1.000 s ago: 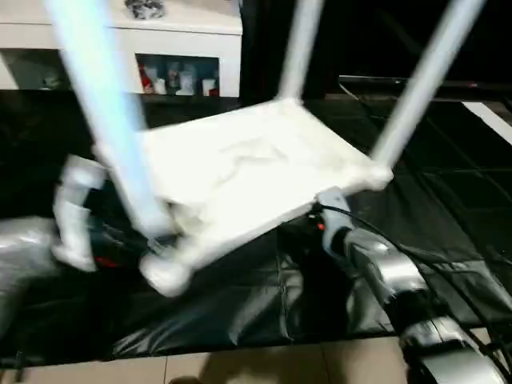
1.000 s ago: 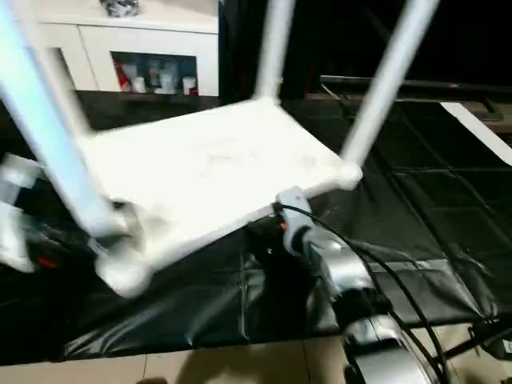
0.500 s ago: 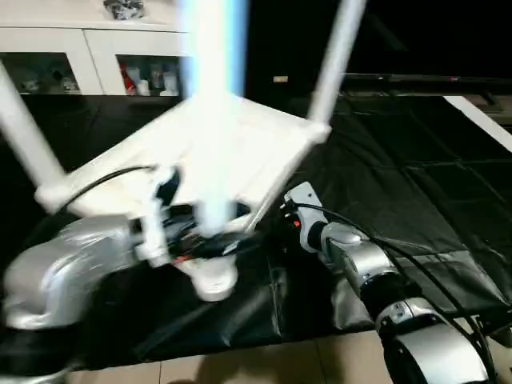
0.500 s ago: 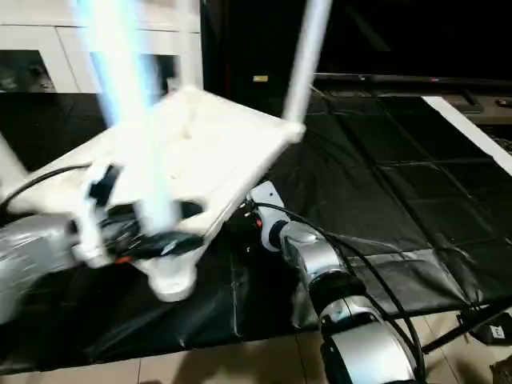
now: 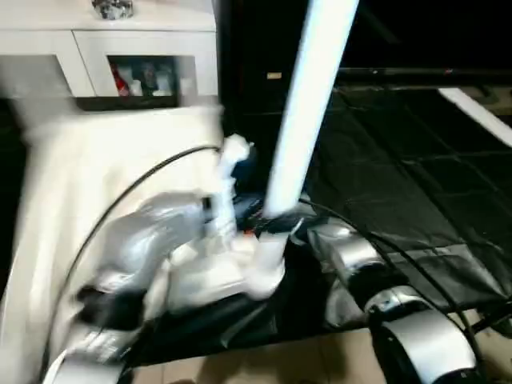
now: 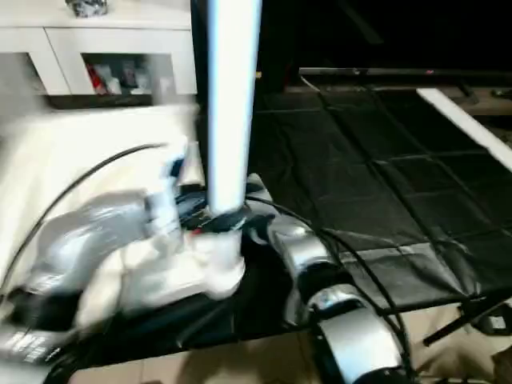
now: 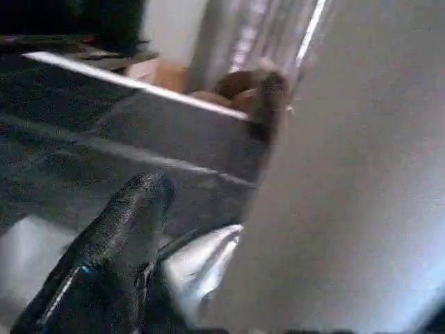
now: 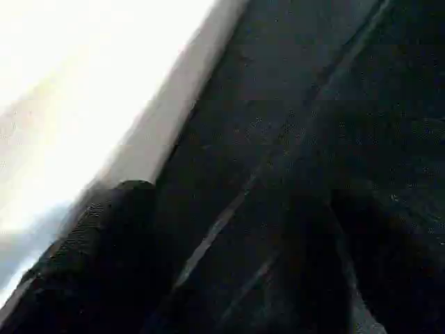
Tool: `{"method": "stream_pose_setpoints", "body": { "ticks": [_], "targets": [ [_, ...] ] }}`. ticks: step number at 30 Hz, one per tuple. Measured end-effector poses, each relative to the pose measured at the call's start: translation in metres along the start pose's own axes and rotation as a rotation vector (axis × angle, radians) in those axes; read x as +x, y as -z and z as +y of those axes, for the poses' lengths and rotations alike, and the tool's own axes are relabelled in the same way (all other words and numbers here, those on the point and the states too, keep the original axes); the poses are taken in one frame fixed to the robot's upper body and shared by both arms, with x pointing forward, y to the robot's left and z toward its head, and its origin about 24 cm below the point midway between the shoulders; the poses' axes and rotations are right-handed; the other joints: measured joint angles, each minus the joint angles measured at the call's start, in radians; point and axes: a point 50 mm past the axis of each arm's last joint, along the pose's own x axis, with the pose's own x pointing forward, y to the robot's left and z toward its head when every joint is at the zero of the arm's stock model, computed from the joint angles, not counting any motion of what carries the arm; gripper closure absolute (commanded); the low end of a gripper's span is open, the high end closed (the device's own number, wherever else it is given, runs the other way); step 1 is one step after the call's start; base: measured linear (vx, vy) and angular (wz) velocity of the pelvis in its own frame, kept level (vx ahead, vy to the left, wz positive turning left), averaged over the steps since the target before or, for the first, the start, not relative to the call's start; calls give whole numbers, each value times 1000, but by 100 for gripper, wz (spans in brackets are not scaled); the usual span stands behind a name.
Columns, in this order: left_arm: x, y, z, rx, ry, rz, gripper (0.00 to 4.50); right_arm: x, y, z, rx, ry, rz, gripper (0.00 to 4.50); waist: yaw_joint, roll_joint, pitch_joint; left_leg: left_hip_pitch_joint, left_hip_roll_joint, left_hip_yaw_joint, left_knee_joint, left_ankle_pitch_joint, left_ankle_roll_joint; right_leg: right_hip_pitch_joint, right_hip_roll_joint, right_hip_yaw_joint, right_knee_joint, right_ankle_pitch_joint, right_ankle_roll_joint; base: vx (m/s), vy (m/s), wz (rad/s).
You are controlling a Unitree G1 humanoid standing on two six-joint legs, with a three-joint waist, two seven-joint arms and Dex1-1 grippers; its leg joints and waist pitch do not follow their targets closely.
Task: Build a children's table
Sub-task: Rotate table base
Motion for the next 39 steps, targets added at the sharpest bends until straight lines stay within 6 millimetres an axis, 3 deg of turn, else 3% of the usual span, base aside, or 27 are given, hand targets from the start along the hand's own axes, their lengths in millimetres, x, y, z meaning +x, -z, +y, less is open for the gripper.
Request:
{"method": "stream_pose_setpoints", "body": {
  "ticks": [5,15,21,25,28,32,39],
  "targets": [
    [-12,-6,10,14,-47,-10,44,-19,19,-27,67,156,17,0,14,11,-1,0,-1,1,-1,0,0,0,0,0,0,-1,0,0,0,0],
    [-39,-2,2,59,-82,65,44,-34,33,-30,97,215,-23,0,25,17,-3,2,-1,1,-1,0,0,1,-1,0,0,-1,1,0,0,0],
    [-63,13,-4,34,-131,219,44,-55,41,-42,91,240,-19,0,26,17,-3,1,-1,1,-1,0,0,1,-1,0,0,-3,4,0,0,0],
    [-91,30,-5,62,-262,488,44,-82,48,-43,52,191,3,0,25,16,-3,1,-1,0,-3,0,0,0,1,0,0,-5,8,0,0,0],
    [-99,33,-2,62,-331,538,44,-91,43,-47,16,163,5,0,25,15,-3,2,-1,1,-2,0,0,0,0,1,0,-5,8,0,0,0],
    [-100,34,-10,89,-322,590,44,-96,20,-39,-89,26,-29,0,29,14,-4,2,-2,0,-2,0,0,1,0,2,0,-5,8,0,0,0],
    [-115,39,-21,64,-328,643,44,-111,5,-30,-94,-115,-70,0,37,9,-3,0,-2,0,-4,0,1,0,0,2,-2,-6,10,0,0,0]
  ]
}}
